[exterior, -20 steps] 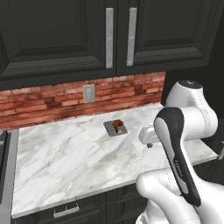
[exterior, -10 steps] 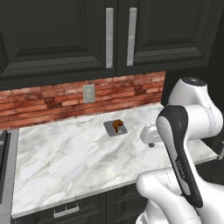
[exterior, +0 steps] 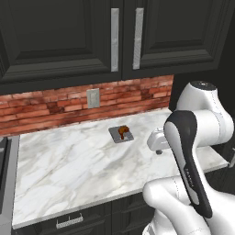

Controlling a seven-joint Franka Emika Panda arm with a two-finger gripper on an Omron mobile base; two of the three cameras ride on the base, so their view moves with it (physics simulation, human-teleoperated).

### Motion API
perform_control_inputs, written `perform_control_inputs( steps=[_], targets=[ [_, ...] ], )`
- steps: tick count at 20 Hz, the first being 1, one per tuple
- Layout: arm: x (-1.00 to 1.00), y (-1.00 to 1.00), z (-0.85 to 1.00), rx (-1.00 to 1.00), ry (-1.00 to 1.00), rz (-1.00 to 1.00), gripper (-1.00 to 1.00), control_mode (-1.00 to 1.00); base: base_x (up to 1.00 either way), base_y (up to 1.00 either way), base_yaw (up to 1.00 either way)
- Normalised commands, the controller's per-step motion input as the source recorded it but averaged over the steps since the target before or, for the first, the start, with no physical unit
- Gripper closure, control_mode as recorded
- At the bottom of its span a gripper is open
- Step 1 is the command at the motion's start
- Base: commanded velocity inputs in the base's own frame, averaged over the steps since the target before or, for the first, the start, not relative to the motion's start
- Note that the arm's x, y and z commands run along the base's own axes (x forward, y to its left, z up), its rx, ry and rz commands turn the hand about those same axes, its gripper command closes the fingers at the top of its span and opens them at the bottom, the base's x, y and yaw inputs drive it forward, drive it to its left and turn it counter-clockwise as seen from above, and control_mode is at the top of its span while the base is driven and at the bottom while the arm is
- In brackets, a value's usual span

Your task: Take the chicken drumstick from the fridge and place it on the digital scale on the counter by the fridge. Wait a few seconds for a reading, then move it to the plate on the dining counter.

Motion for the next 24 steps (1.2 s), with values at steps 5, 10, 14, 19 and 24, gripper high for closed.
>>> perform_control_inputs(
  steps=[5, 10, 14, 19, 24],
  targets=[
    [0.00, 0.00, 0.00, 0.00, 0.00, 0.00, -1.00, -1.00, 0.00, 0.00, 0.00],
    [0.00, 0.00, 0.00, 0.00, 0.00, 0.00, -1.00, -1.00, 0.00, 0.00, 0.00],
    [0.00, 0.00, 0.00, 0.00, 0.00, 0.00, -1.00, -1.00, 0.00, 0.00, 0.00],
    [0.00, 0.00, 0.00, 0.00, 0.00, 0.00, -1.00, -1.00, 0.00, 0.00, 0.00],
    [0.00, 0.00, 0.00, 0.00, 0.00, 0.00, -1.00, -1.00, 0.00, 0.00, 0.00]
  ],
)
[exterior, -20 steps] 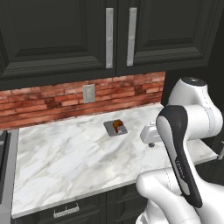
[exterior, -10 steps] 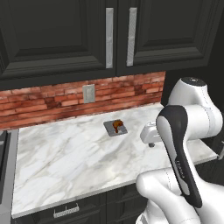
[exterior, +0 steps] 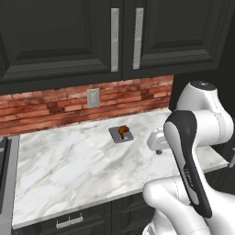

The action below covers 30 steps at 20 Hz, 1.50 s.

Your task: Take the chicken drumstick from the fridge and place it on the digital scale on the counter by the fridge. Wait a few seconds for a reading, then move it to the plate on the dining counter.

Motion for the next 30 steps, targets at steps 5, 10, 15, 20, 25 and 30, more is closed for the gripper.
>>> perform_control_inputs(
  steps=[5, 10, 15, 20, 25, 30],
  targets=[
    [0.00, 0.00, 0.00, 0.00, 0.00, 0.00, -1.00, -1.00, 0.00, 0.00, 0.00],
    [0.00, 0.00, 0.00, 0.00, 0.00, 0.00, -1.00, -1.00, 0.00, 0.00, 0.00],
    [0.00, 0.00, 0.00, 0.00, 0.00, 0.00, -1.00, -1.00, 0.00, 0.00, 0.00],
    [0.00, 0.00, 0.02, 0.00, 0.00, 0.00, -1.00, -1.00, 0.00, 0.00, 0.00],
    [0.00, 0.00, 0.03, 0.00, 0.00, 0.00, -1.00, -1.00, 0.00, 0.00, 0.00],
    [0.00, 0.00, -0.03, 0.00, 0.00, 0.00, -1.00, -1.00, 0.00, 0.00, 0.00]
  ],
)
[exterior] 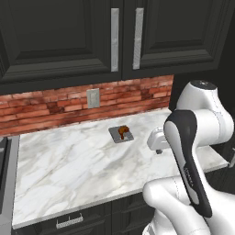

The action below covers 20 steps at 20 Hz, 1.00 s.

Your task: Take the chicken drumstick from the fridge and place it on the digital scale on the counter by the fridge. Wait a few seconds for a reading, then move it to the plate on the dining counter.

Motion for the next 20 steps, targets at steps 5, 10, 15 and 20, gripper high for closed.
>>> perform_control_inputs(
  steps=[5, 10, 15, 20],
  targets=[
    [0.00, 0.00, -0.24, 0.00, -0.05, 0.00, -1.00, -1.00, 0.00, 0.00, 0.00],
    [0.00, 0.00, -0.23, 0.00, -0.06, 0.00, -1.00, -1.00, 0.00, 0.00, 0.00],
    [0.00, 0.00, -0.03, 0.00, -0.01, 0.00, -1.00, -1.00, 0.00, 0.00, 0.00],
    [0.00, 0.00, 0.03, 0.00, 0.00, 0.00, -1.00, -1.00, 0.00, 0.00, 0.00]
  ],
)
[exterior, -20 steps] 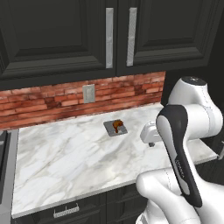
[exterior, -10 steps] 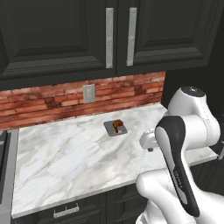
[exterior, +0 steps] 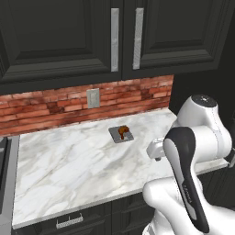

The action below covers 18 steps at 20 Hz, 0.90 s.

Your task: Take the chicken drumstick from the fridge and place it on the digital scale on the counter by the fridge. Wait a few seconds for a reading, then move it to the plate on the dining counter.

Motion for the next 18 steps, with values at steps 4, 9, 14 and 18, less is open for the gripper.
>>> perform_control_inputs(
  steps=[4, 9, 14, 18],
  targets=[
    [0.00, 0.00, 0.05, 0.00, 0.00, 0.00, -1.00, -1.00, 0.00, 0.00, 0.00],
    [0.07, 0.00, 0.06, 0.00, 0.00, 0.00, -1.00, -1.00, 0.00, 0.00, 0.00],
    [0.45, 0.16, 0.00, 0.00, 0.00, -0.02, -1.00, -1.00, 0.00, 0.00, 0.00],
    [0.61, 0.11, 0.00, 0.00, 0.00, -0.03, -1.00, -1.00, 0.00, 0.00, 0.00]
  ],
)
